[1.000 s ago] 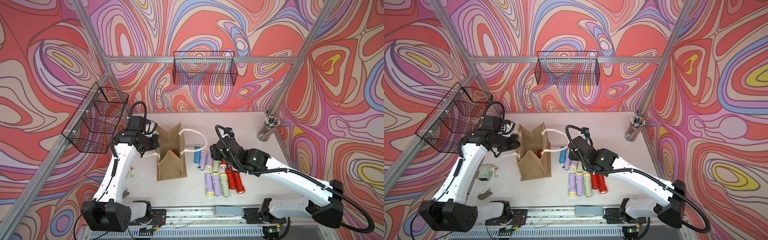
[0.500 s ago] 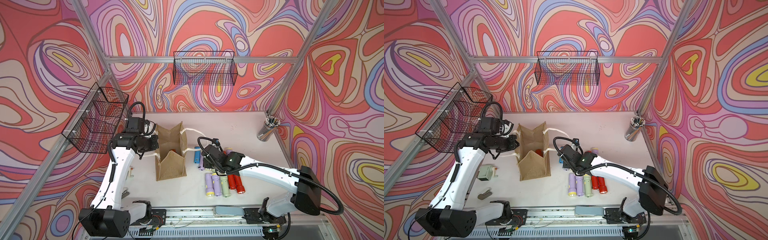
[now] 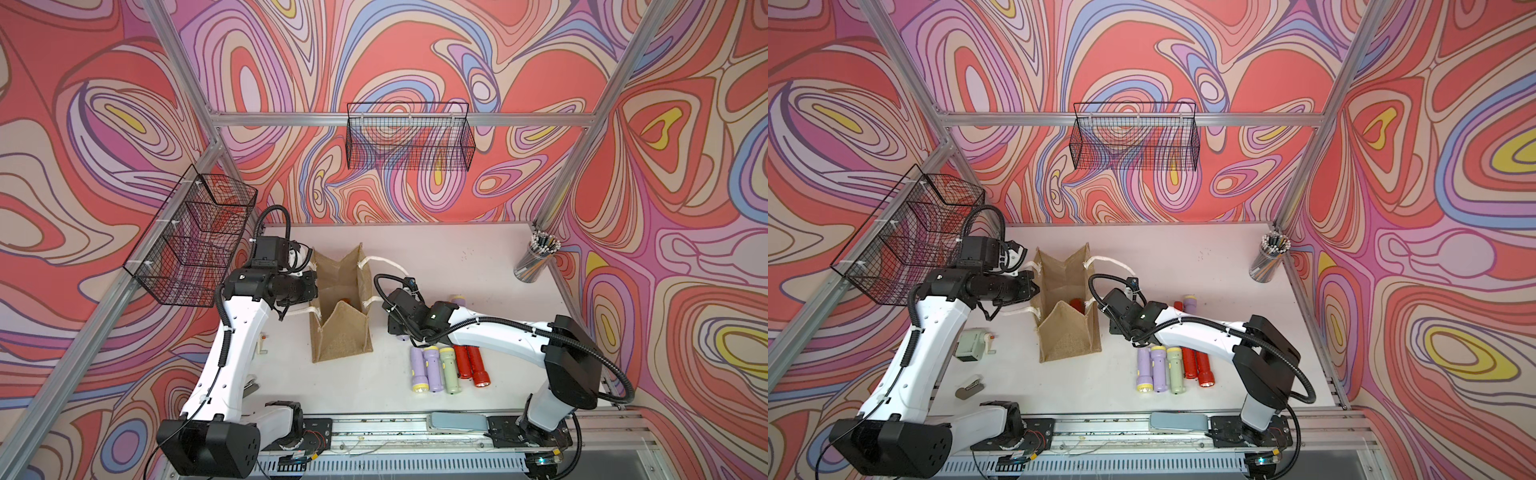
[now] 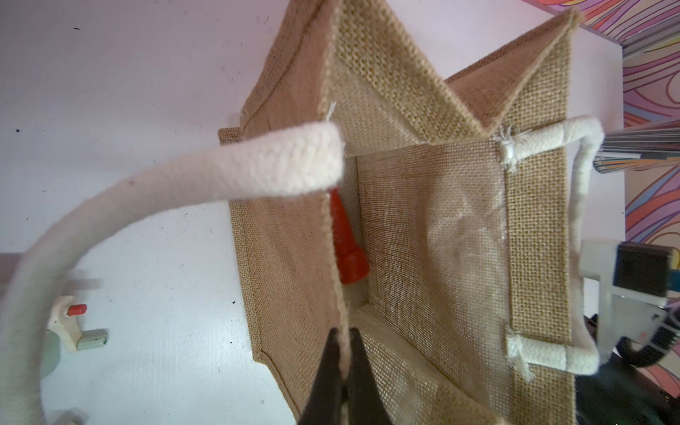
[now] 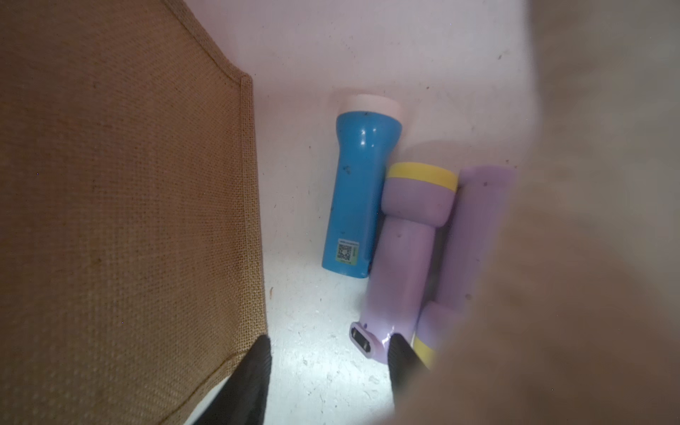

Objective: Put the flashlights into the tote bags
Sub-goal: Pick up the flashlight from the center of the board.

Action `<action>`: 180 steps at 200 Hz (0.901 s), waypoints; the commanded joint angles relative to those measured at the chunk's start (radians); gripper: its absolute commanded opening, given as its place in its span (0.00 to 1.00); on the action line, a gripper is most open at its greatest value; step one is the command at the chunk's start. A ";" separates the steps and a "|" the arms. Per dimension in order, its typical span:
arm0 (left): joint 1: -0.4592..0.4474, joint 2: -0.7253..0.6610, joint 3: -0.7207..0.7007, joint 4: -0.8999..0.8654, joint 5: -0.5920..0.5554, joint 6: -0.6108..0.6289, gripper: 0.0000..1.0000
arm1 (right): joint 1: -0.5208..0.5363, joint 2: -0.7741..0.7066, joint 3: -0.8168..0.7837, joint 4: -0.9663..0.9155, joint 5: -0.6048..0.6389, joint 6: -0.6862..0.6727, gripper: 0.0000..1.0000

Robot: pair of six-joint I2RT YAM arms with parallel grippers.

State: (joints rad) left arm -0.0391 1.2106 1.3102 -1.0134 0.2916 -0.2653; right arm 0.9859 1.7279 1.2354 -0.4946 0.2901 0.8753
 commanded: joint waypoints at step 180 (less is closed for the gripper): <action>0.007 -0.027 -0.026 0.050 0.025 -0.006 0.00 | -0.105 0.235 0.165 -0.042 -0.102 -0.017 0.47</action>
State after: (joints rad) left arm -0.0380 1.2072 1.2881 -0.9871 0.3038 -0.2665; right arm 0.8883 1.9339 1.3697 -0.4988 0.1619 0.8501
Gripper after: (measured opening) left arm 0.055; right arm 0.471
